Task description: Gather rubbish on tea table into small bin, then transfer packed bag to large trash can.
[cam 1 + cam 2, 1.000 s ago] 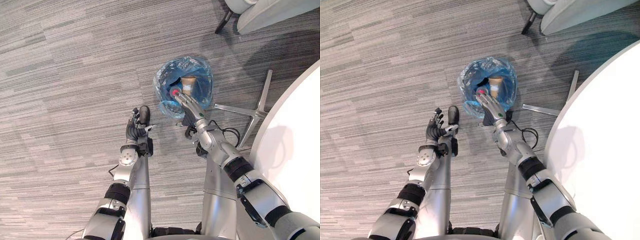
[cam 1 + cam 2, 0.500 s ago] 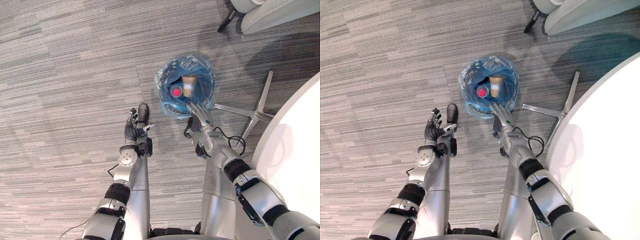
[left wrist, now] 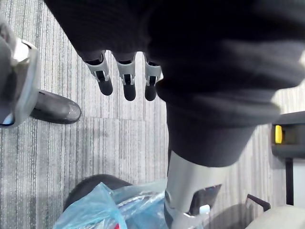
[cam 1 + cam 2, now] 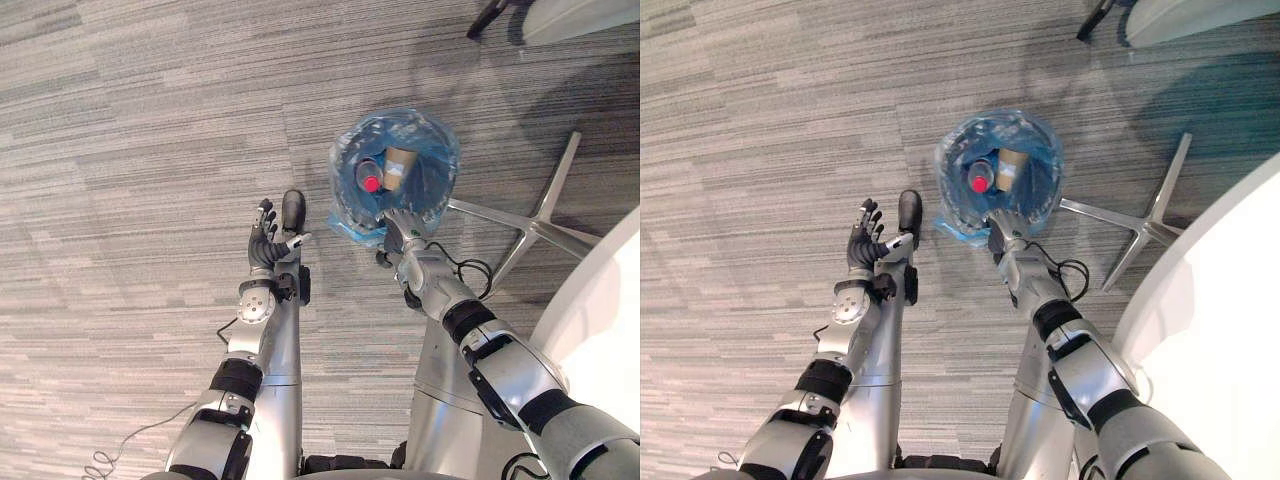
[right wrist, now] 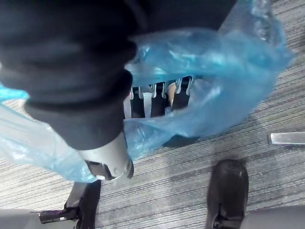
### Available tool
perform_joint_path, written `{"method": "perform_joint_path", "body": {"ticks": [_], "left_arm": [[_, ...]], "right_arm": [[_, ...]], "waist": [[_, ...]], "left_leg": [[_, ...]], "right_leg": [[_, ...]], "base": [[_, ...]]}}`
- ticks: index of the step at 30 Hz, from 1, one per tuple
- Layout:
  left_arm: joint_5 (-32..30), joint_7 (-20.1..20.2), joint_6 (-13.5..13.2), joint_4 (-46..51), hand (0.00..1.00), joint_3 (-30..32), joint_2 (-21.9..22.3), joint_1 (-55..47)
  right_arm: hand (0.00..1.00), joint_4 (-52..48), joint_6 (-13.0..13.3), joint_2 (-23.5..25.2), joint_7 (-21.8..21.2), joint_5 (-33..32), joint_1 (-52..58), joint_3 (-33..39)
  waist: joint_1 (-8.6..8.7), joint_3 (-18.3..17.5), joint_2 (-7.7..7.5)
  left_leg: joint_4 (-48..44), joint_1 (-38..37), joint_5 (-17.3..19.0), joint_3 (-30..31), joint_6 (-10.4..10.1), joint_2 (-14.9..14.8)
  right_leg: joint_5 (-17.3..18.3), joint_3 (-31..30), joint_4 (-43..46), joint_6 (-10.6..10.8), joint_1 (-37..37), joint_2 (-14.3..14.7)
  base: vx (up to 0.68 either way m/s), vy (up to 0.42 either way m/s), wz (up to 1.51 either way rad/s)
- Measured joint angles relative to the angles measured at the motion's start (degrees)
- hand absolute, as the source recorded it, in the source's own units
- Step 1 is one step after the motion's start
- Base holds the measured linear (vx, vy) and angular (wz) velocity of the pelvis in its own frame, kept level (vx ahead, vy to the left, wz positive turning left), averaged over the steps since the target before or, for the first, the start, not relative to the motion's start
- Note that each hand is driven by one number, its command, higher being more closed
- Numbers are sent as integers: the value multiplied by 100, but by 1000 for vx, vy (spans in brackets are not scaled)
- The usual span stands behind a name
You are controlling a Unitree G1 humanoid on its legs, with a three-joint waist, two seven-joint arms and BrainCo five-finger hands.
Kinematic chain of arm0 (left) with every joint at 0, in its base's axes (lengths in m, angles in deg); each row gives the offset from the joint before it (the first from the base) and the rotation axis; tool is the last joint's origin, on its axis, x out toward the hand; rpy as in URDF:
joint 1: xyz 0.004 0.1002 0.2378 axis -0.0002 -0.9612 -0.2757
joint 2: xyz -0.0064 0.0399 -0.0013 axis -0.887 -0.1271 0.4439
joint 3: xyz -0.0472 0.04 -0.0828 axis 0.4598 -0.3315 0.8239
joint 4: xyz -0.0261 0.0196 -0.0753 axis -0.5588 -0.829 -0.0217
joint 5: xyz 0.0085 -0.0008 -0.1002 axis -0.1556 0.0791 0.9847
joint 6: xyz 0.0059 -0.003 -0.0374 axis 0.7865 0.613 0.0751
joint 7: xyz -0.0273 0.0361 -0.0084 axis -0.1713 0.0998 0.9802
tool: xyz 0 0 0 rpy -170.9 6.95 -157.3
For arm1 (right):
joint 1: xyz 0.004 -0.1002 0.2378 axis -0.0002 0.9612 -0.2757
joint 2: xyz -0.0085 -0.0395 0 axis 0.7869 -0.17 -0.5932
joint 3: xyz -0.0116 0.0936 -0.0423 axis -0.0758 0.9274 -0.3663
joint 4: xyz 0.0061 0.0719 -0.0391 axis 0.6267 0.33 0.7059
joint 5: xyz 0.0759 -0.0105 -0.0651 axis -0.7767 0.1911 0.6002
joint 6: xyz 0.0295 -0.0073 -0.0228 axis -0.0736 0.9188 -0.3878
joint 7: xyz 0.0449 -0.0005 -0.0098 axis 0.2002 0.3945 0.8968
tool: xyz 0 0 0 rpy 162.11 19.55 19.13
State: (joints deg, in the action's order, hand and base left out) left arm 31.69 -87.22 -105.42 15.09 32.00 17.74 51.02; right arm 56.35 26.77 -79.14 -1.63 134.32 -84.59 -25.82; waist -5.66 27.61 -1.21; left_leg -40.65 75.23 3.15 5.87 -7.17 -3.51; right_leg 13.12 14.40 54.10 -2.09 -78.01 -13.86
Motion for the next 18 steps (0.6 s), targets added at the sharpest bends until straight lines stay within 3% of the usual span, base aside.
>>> {"method": "perform_joint_path", "body": {"ticks": [6, 11, 18], "left_arm": [[6, 4, 10, 18, 0, 20, -4, 4], [4, 3, 46, 51, 0, 38, -1, 3], [-4, 14, 174, 331, 0, 52, -16, -282]], "right_arm": [[100, -178, 9, -26, 0, -210, 11, 0], [100, -1330, 32, 6, 11, -518, 271, 136], [100, -2845, 74, 287, 168, -1160, 1152, 857]], "waist": [[1, -12, 21], [14, -12, 22], [16, -14, 18]], "left_leg": [[-74, 40, 2, 1, 0, -31], [-258, 0, 4, 1, -8, -79], [-280, -601, 104, -112, 44, -245]], "right_leg": [[-2, 20, 2, 2, 4, 15], [-4, 85, 50, -2, 154, 61], [1, 110, -42, 5, 815, 127]], "base": [[-33, 11, -3], [-15, 9, -4], [-46, 21, -5]]}}
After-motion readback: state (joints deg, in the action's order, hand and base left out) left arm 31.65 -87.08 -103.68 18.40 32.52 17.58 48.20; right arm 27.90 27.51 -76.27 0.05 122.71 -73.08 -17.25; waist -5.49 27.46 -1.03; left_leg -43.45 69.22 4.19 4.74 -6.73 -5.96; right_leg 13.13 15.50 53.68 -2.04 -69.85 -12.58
